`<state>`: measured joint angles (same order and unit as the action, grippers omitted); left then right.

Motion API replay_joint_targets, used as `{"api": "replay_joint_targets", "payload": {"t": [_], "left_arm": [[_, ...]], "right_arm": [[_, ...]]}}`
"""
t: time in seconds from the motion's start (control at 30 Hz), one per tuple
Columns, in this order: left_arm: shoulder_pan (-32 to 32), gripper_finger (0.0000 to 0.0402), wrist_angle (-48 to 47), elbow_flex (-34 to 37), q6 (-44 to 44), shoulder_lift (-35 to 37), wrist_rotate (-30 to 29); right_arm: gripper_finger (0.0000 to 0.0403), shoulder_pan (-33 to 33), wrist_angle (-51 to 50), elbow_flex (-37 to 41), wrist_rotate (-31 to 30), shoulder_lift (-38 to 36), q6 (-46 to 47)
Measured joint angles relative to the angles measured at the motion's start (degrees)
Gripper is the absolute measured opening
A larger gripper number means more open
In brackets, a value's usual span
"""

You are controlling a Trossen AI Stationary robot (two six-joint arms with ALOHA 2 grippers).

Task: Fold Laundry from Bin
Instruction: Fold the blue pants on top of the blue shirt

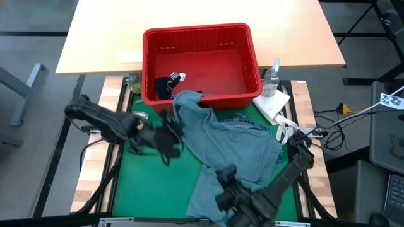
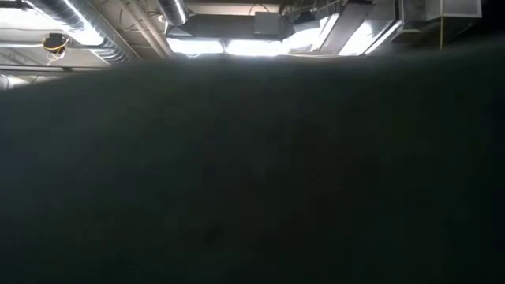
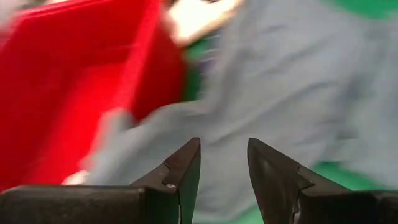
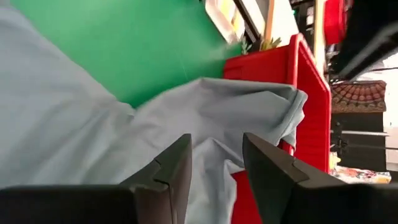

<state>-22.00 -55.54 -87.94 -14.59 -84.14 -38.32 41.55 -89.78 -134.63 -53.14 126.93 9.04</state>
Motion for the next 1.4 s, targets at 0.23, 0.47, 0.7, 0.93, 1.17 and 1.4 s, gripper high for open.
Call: {"api": "replay_joint_targets", "payload": {"t": [0.23, 0.47, 0.7, 0.93, 1.17, 1.4], "left_arm": [[10.3, 0.0128, -8.4, 0.0, 5.5, 5.2, -5.7], [20.8, 0.0128, -9.6, 2.3, 17.7, 4.5, 0.7], [28.6, 0.0128, -7.3, 8.5, 27.6, 4.4, 3.4], [31.0, 0.0128, -0.8, 13.6, 32.7, 4.4, 6.2], [31.0, 0.0128, 1.0, 13.7, 36.0, 4.4, 9.4], [31.0, 0.0128, 2.3, 13.7, 36.3, 4.4, 17.4]], "right_arm": [[0.0143, -7.6, 0.0, 0.0, 2.8, -0.1, -9.3], [0.0143, -13.5, 0.0, 0.0, 2.8, -0.1, -14.1], [0.0143, -16.9, 0.0, 0.0, 2.8, -0.1, -14.1], [0.0143, -17.7, 0.1, 0.0, 3.2, -0.1, -14.1], [0.0143, -17.7, 0.1, 0.0, 3.2, -0.1, -14.1], [0.0143, -17.7, 0.1, 0.0, 3.2, -0.1, -14.1]]}}
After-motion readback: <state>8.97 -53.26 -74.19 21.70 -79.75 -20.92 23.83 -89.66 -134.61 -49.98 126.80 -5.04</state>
